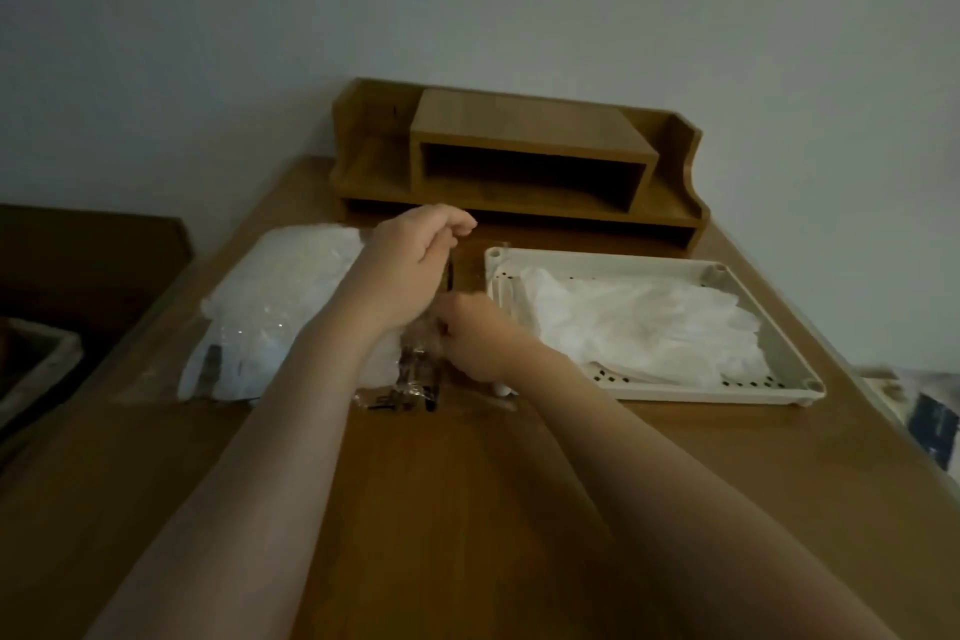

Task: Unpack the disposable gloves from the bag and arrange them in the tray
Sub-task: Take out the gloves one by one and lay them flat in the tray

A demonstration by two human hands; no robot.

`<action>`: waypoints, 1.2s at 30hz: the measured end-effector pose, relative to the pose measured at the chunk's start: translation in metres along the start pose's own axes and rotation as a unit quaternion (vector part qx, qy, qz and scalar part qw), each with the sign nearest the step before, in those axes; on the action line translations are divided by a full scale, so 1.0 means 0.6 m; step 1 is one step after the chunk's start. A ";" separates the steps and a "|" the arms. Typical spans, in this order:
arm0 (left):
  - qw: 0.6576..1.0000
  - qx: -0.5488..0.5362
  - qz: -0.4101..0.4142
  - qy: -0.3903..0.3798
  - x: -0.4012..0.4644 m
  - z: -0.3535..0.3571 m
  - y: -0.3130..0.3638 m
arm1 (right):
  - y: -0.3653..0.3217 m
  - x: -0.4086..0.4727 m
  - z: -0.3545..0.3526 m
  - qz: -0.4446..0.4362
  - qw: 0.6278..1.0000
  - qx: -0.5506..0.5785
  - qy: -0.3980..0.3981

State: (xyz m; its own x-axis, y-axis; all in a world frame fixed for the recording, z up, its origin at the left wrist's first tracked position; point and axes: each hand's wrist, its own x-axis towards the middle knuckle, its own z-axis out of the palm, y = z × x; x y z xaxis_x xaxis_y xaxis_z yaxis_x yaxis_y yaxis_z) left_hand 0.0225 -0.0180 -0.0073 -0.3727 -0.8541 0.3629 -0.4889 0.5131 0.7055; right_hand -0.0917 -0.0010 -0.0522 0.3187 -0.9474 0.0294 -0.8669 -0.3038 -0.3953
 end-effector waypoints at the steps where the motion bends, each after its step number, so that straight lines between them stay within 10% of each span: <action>1: 1.000 -0.007 -0.006 -0.009 -0.001 -0.004 -0.003 | -0.009 0.004 0.008 0.013 0.999 0.028 -0.018; 11: 0.995 -0.058 -0.033 -0.077 0.004 -0.013 -0.027 | -0.015 0.017 0.036 0.083 0.992 -0.091 -0.019; 16: 0.994 -0.022 -0.047 -0.097 0.000 -0.014 -0.028 | -0.008 0.005 0.032 0.037 0.996 0.035 0.076; 22: 0.988 0.016 -0.071 -0.133 -0.006 -0.012 -0.028 | 0.021 -0.023 -0.006 0.123 0.902 0.355 0.212; 30: 0.954 0.219 -0.061 -0.194 -0.006 0.016 -0.026 | 0.059 -0.061 -0.047 0.136 0.793 0.547 0.233; 36: 0.960 0.174 -0.074 -0.205 -0.005 0.017 -0.028 | 0.055 -0.053 -0.050 0.165 0.737 0.601 0.261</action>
State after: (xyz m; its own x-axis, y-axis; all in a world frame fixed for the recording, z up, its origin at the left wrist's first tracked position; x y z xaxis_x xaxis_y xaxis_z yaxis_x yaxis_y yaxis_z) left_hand 0.0239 -0.0228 -0.0264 -0.5235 -0.8508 -0.0458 -0.7676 0.4476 0.4586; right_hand -0.1418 0.0162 -0.0386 -0.2965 -0.9547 -0.0263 0.2030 -0.0362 -0.9785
